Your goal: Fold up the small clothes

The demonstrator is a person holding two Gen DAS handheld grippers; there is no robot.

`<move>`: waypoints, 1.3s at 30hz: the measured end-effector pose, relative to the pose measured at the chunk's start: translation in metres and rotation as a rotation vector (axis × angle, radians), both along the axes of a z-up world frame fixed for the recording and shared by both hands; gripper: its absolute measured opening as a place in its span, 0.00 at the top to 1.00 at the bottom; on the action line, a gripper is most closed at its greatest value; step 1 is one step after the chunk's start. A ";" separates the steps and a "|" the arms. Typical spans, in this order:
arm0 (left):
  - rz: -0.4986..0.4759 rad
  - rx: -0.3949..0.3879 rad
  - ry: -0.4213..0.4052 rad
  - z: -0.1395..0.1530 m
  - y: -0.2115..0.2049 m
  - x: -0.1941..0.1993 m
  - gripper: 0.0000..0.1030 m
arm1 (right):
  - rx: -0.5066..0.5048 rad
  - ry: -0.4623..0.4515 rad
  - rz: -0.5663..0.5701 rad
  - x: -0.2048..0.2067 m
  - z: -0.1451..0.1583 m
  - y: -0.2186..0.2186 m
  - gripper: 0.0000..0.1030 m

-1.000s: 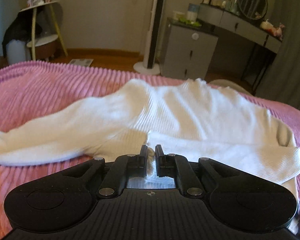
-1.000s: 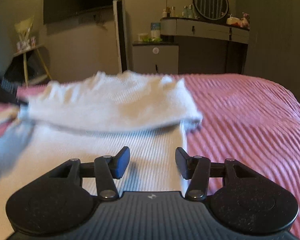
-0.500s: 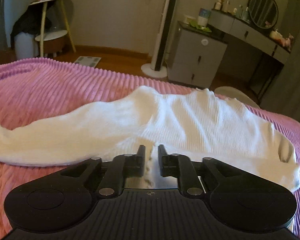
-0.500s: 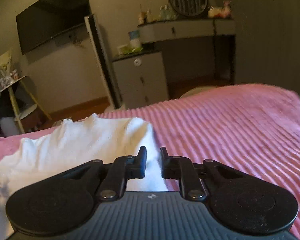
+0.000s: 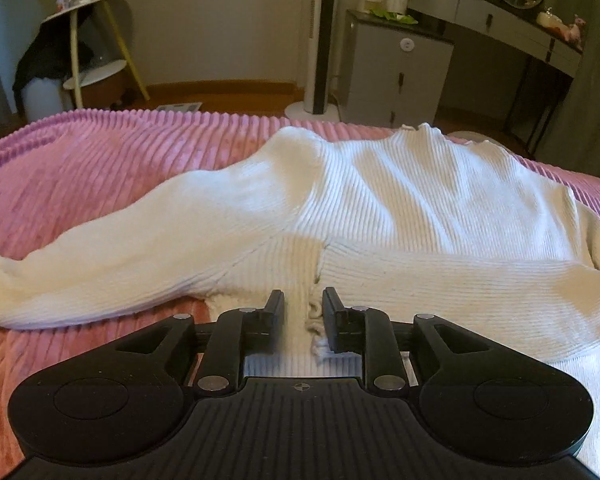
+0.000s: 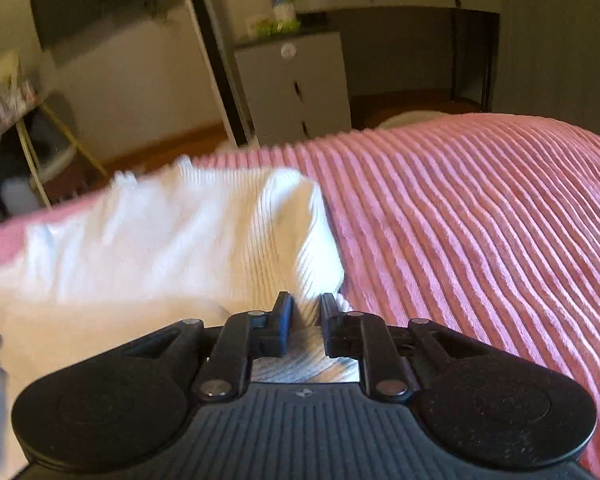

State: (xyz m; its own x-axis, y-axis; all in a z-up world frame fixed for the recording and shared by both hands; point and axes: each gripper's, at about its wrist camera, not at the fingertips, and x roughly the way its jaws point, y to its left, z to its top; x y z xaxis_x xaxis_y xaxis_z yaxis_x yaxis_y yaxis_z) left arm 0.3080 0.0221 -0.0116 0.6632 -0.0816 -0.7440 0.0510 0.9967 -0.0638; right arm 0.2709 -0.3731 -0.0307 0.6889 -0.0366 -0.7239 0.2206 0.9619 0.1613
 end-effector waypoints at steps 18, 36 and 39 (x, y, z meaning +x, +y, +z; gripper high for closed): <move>0.003 -0.013 -0.021 -0.001 0.006 -0.014 0.65 | 0.006 -0.249 -0.071 -0.041 0.005 0.008 0.85; 0.323 -0.152 0.019 -0.002 0.156 -0.039 0.50 | -0.106 -0.219 0.076 -0.108 -0.013 0.089 0.72; 0.462 -0.229 0.034 -0.005 0.207 -0.043 0.51 | -0.082 -0.172 0.106 -0.136 -0.015 0.101 0.72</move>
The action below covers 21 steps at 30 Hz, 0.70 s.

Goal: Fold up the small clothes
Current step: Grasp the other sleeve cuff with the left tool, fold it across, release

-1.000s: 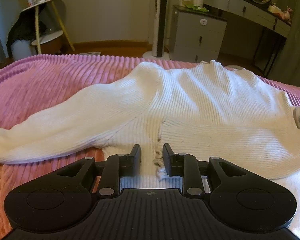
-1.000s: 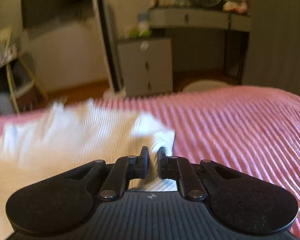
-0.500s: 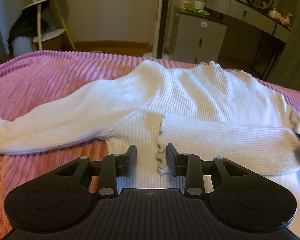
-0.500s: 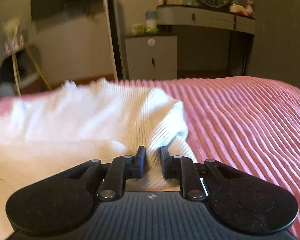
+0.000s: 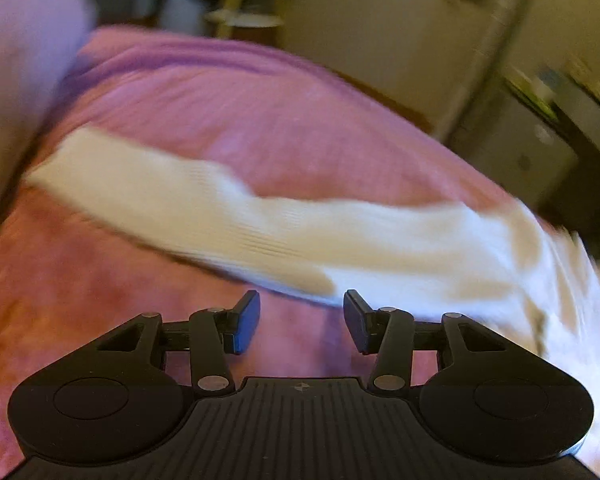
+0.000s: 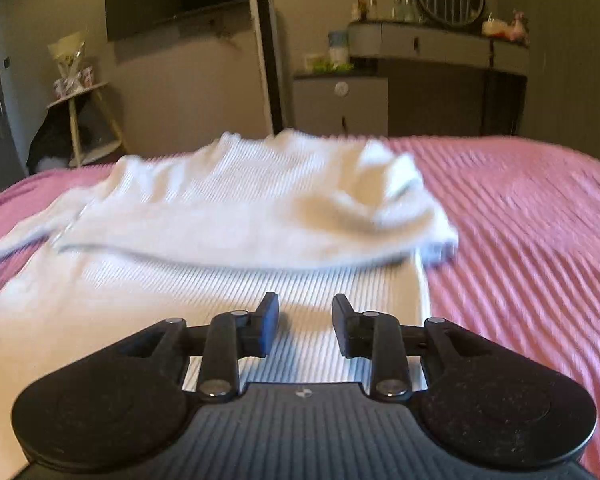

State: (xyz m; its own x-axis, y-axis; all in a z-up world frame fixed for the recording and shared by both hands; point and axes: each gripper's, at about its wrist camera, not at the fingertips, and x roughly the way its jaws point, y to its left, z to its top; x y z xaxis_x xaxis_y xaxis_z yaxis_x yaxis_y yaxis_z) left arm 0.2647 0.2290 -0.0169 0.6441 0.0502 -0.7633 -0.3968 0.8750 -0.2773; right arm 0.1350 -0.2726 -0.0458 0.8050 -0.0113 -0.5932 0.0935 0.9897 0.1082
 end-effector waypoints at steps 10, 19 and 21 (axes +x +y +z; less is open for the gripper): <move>0.350 -0.461 -0.037 -0.038 0.119 0.004 0.86 | 0.013 0.048 -0.010 -0.009 -0.006 0.013 0.68; 0.316 -0.345 -0.079 -0.009 0.115 0.011 0.92 | 0.011 0.044 -0.009 -0.007 -0.006 0.013 0.66; 0.224 -0.238 -0.138 0.018 0.093 0.012 0.92 | 0.025 0.040 -0.012 -0.008 -0.007 0.011 0.66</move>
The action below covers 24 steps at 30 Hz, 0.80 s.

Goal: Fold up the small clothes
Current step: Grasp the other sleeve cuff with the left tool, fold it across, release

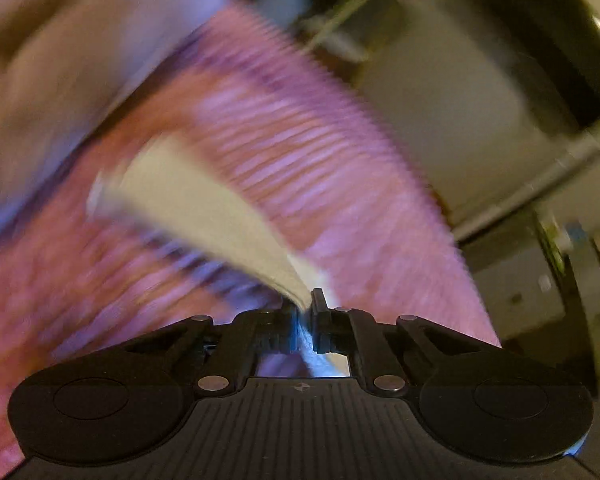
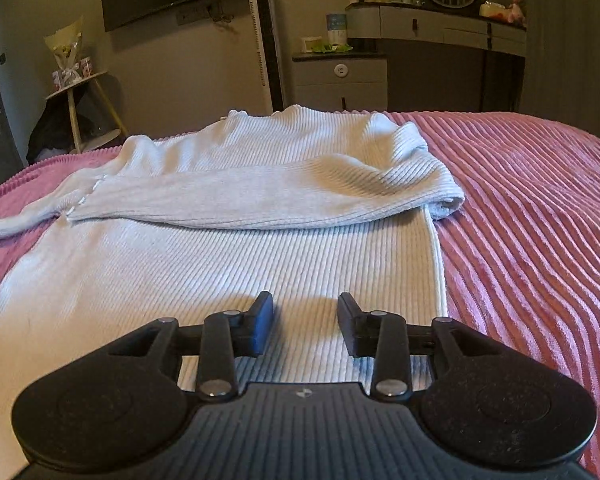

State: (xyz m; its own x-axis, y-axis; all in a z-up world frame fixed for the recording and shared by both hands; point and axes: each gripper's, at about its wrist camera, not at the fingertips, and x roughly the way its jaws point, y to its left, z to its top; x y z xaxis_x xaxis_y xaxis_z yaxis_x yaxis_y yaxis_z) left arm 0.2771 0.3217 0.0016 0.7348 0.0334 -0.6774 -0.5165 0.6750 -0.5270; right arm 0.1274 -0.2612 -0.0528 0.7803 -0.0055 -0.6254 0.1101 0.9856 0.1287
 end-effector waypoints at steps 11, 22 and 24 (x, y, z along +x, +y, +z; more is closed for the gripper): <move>-0.716 0.476 -0.293 0.089 -0.265 -0.028 0.85 | 0.071 -0.012 -0.027 0.000 0.001 -0.006 0.63; -0.520 0.206 -0.055 0.010 -0.270 -0.070 0.35 | 0.143 -0.018 -0.014 -0.002 0.006 -0.016 0.57; -0.471 0.260 -0.072 0.010 -0.254 -0.078 0.34 | 0.129 -0.026 0.004 -0.003 0.009 -0.012 0.56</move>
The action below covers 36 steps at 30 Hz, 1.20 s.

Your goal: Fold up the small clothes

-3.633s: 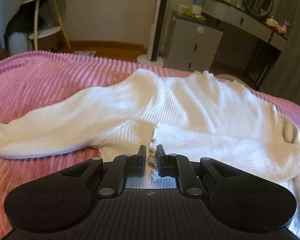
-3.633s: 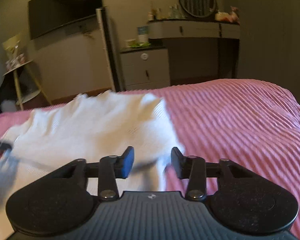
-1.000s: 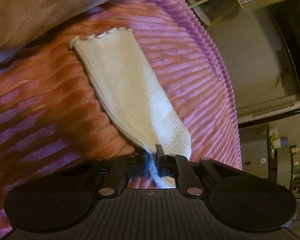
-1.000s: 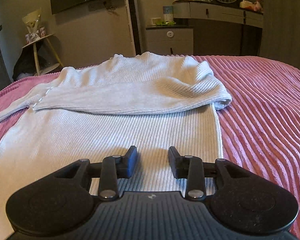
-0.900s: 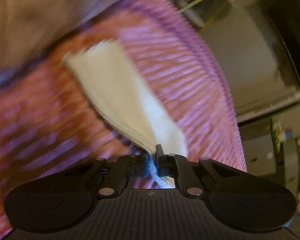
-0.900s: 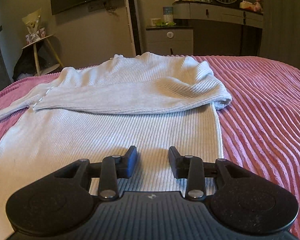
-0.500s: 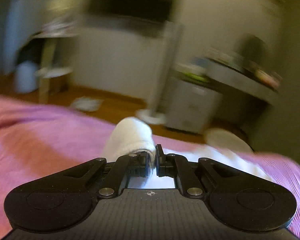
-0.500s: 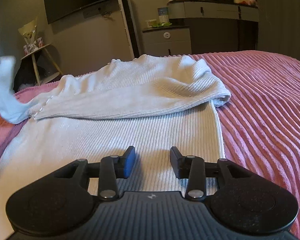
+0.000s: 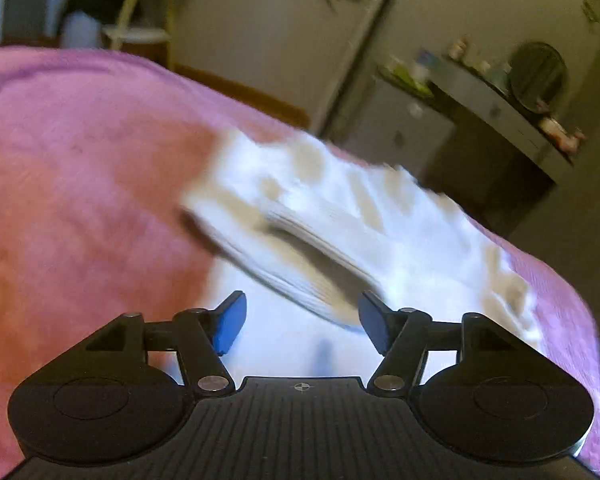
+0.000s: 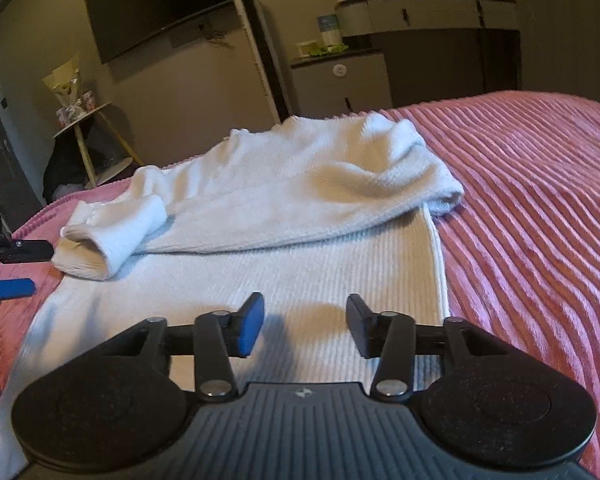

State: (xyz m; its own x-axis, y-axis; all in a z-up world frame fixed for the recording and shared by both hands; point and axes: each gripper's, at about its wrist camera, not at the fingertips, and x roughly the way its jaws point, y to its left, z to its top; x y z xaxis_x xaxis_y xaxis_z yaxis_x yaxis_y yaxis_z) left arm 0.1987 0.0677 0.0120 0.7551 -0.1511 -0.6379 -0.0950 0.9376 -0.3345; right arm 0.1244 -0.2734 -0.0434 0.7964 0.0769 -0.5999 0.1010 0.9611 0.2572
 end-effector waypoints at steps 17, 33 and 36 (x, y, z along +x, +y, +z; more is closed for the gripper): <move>0.269 0.343 0.086 -0.026 0.050 0.028 0.36 | -0.126 -0.038 0.209 0.048 0.019 0.114 0.57; 0.180 0.231 0.093 -0.037 0.045 0.030 0.30 | -0.186 -0.164 0.168 0.085 0.038 0.142 0.94; 0.140 0.221 0.081 -0.040 0.036 0.031 0.30 | 0.038 -0.177 -0.041 0.076 0.042 0.092 0.91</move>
State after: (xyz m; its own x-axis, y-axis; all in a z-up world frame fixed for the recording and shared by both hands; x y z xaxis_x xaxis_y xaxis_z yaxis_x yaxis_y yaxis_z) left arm 0.2294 0.1035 -0.0278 0.7037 0.1006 -0.7033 -0.2467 0.9629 -0.1091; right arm 0.2004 -0.1819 -0.0018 0.8923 0.0619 -0.4471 0.0902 0.9462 0.3109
